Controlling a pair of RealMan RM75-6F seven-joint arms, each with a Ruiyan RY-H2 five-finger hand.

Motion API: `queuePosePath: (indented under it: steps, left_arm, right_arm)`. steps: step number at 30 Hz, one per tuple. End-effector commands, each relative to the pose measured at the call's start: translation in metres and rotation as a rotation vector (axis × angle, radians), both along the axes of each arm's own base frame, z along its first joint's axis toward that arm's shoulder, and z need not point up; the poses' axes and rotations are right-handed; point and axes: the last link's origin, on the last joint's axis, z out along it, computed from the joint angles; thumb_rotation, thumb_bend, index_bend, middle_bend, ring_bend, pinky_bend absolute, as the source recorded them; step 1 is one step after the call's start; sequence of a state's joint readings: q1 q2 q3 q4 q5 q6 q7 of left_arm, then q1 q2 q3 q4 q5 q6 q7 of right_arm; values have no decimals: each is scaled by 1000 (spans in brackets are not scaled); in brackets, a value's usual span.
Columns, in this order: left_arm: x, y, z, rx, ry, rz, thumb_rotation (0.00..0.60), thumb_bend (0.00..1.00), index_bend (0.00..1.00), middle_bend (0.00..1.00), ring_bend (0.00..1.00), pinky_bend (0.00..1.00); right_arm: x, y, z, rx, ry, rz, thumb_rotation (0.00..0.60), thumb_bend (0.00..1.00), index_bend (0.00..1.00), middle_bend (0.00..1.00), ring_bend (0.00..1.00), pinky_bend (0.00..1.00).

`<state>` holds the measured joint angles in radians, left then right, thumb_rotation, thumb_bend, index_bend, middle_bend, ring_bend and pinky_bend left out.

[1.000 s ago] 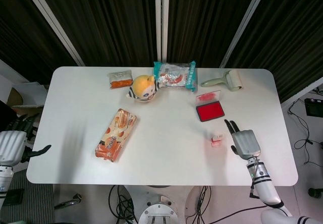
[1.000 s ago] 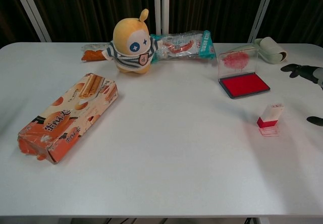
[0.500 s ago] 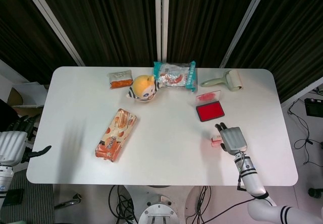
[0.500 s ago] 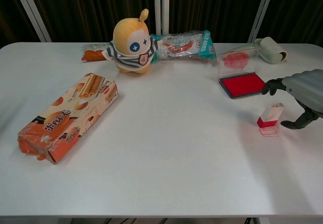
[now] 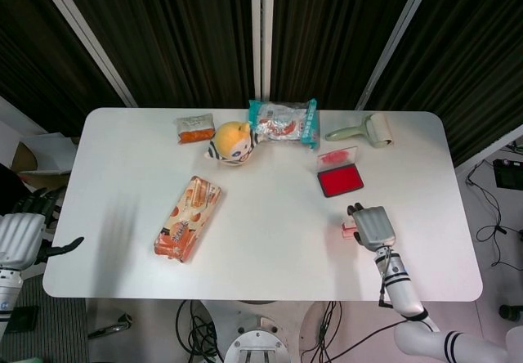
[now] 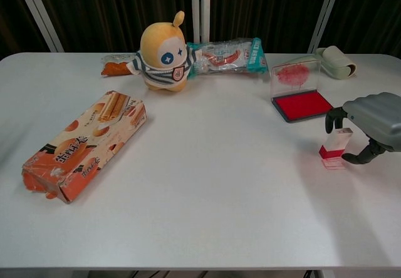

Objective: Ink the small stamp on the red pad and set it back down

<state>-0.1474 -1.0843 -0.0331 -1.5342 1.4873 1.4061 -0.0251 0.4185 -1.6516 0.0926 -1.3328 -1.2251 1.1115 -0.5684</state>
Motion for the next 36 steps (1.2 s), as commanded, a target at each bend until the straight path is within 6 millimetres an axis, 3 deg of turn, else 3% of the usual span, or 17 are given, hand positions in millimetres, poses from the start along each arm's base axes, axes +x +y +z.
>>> queuePosePath:
  steps: [1,36]
  left_arm:
    - [0,0,0,0,2,-1,397,121,106,182,118,209]
    - [-2,1,1,0,2,8,397,121,106,183,118,209]
  right_arm:
    - [1,-1,-2,-9,-10,2,600,184,424,392,791,973]
    - [4,-7,-14,-27,-28,0,600,289,583,524,805,973]
